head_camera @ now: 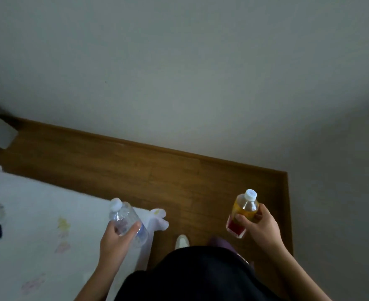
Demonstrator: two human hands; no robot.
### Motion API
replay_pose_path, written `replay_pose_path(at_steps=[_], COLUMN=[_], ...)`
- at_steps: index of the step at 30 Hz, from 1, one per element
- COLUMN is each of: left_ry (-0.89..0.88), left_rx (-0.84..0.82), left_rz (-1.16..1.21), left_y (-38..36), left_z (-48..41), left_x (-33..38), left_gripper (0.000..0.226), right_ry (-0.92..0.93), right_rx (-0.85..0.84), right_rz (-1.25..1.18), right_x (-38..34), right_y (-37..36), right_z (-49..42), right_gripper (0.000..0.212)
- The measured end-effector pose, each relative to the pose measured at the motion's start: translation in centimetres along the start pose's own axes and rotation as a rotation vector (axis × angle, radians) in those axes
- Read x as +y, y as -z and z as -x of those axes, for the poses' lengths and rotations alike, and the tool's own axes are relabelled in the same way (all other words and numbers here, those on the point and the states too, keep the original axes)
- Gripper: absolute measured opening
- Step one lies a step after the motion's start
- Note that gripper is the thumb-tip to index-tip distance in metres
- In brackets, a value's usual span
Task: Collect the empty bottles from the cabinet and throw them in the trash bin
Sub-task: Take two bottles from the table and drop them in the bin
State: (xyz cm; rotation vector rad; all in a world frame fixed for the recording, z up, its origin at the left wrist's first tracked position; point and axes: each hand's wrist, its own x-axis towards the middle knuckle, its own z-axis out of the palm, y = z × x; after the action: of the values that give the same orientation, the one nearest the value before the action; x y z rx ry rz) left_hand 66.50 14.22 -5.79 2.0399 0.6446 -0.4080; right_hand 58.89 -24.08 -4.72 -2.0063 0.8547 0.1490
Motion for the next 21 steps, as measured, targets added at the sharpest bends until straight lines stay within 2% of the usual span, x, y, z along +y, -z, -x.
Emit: replay_pose_path(at_steps=[4, 9, 14, 17, 19, 21], left_ry=[-0.100, -0.115, -0.049, 0.081, 0.160, 0.241], left_rx=[-0.061, -0.071, 0.047, 0.218, 0.321, 0.407], left_rz=[0.021, 0.063, 0.082, 0.071, 0.095, 0.136], left_y=[-1.4, -1.9, -0.4, 1.0, 2.0, 3.0], left_z=[-6.0, -13.3, -18.7, -20.0, -20.4, -20.4], left_x=[7.9, 15.0, 17.3, 17.1, 16.6, 16.0], left_gripper=[0.039, 0.049, 0.051, 0.050, 0.056, 0.063], right_ry=[-0.031, -0.012, 0.102, 0.191, 0.273, 0.353], right_rx=[0.048, 0.008, -0.152, -0.312, -0.397, -0.496], right_rz=[0.037, 0.134, 0.193, 0.219, 0.236, 0.285], right_x=[-3.2, -8.7, -17.4, -24.1, -28.3, -32.7], right_y=[0.1, -1.1, -4.9, -8.3, -11.7, -15.3], right_z=[-5.2, -13.9, -23.8, -29.0, -32.2, -34.6], right_gripper=[0.050, 0.059, 0.064, 0.070, 0.075, 0.072])
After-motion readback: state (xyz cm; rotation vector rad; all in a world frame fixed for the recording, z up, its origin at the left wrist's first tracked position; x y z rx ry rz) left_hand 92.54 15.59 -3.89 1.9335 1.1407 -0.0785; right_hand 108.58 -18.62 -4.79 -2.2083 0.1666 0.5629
